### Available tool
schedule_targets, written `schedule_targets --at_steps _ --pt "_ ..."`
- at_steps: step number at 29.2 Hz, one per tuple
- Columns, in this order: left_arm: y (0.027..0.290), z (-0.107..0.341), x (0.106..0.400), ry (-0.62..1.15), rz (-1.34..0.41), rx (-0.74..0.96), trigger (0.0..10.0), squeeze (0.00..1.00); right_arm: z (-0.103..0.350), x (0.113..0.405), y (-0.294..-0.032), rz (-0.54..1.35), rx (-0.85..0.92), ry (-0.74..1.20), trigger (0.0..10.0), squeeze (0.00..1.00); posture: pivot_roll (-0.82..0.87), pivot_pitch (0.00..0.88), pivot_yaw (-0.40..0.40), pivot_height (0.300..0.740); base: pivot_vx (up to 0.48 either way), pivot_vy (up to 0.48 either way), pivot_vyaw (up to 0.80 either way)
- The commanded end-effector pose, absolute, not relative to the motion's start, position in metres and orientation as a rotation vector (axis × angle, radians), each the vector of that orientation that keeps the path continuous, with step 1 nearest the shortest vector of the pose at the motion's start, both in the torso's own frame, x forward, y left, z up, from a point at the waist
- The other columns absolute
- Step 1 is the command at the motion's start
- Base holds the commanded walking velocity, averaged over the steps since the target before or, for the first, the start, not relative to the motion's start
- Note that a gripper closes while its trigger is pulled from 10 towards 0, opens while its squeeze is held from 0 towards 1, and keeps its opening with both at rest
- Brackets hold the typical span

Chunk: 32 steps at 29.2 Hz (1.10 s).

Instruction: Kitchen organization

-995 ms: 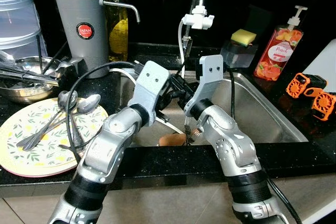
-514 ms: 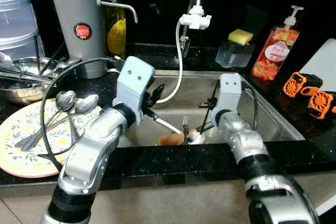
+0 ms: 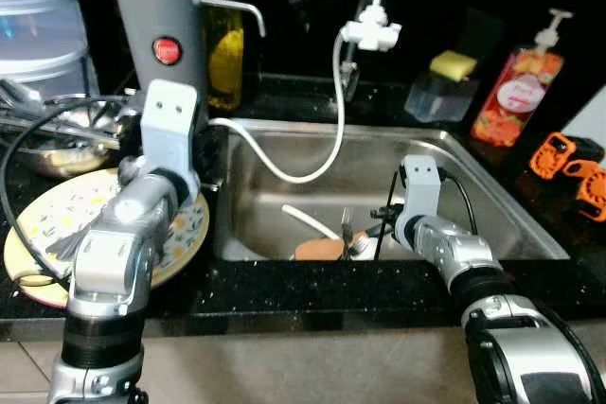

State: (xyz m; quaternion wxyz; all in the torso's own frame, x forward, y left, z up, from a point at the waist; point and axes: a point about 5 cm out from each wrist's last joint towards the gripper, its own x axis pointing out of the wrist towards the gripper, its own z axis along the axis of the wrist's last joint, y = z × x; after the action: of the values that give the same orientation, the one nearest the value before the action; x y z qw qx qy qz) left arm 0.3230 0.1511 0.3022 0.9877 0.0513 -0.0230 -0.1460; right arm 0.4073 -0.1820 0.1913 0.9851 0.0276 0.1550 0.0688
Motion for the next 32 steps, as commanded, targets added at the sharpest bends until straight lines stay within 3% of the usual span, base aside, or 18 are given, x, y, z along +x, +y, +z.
schedule_targets --at_steps 1,11,12,13,14,15,27,28,29,32 --pt "0.137 0.297 0.325 0.023 -0.421 0.063 10.0 0.0 0.183 0.406 -0.186 0.135 0.05 0.351 10.0 0.0 0.24 0.187 -0.087 0.74 0.0 0.0 0.0" --pt "0.13 0.292 0.33 0.176 -0.614 -0.003 10.0 0.0 0.178 0.404 -0.179 0.21 0.061 0.403 10.0 0.0 0.21 0.188 -0.058 0.74 0.0 0.0 0.0" --pt "0.13 0.289 0.337 0.234 -0.625 -0.027 10.0 0.0 0.176 0.404 -0.179 0.211 0.077 0.416 10.0 0.26 0.2 0.189 -0.048 0.74 0.0 0.0 0.0" --pt "0.13 0.289 0.337 0.234 -0.625 -0.027 10.0 0.0 0.176 0.404 -0.179 0.211 0.077 0.416 10.0 0.26 0.2 0.189 -0.048 0.74 0.0 0.0 0.0" --pt "0.13 0.288 0.34 0.254 -0.624 -0.027 10.0 0.0 0.175 0.404 -0.18 0.206 0.082 0.42 10.0 0.71 0.2 0.189 -0.048 0.74 0.0 0.0 0.0" --pt "0.129 0.287 0.343 0.269 -0.627 -0.037 10.0 0.0 0.175 0.403 -0.18 0.214 0.103 0.422 10.0 1.0 0.19 0.189 -0.046 0.74 0.0 0.0 0.0" --pt "0.125 0.292 0.345 0.236 -0.632 -0.048 10.0 0.0 0.207 0.406 -0.171 0.387 0.415 0.316 10.0 1.0 0.18 0.159 -0.054 0.74 0.0 0.0 0.0" --pt "0.125 0.294 0.345 0.191 -0.62 -0.017 10.0 0.0 0.214 0.407 -0.171 0.407 0.445 0.285 10.0 0.55 0.18 0.155 -0.055 0.74 0.0 0.0 0.0" --pt "0.125 0.296 0.345 0.154 -0.584 0.022 10.0 0.0 0.222 0.407 -0.173 0.423 0.472 0.236 10.0 0.0 0.17 0.152 -0.055 0.74 0.0 0.0 0.0" --pt "0.127 0.297 0.345 0.114 -0.498 0.081 10.0 0.0 0.239 0.404 -0.176 0.452 0.513 0.142 10.0 0.0 0.17 0.144 -0.057 0.74 0.0 0.0 0.0"
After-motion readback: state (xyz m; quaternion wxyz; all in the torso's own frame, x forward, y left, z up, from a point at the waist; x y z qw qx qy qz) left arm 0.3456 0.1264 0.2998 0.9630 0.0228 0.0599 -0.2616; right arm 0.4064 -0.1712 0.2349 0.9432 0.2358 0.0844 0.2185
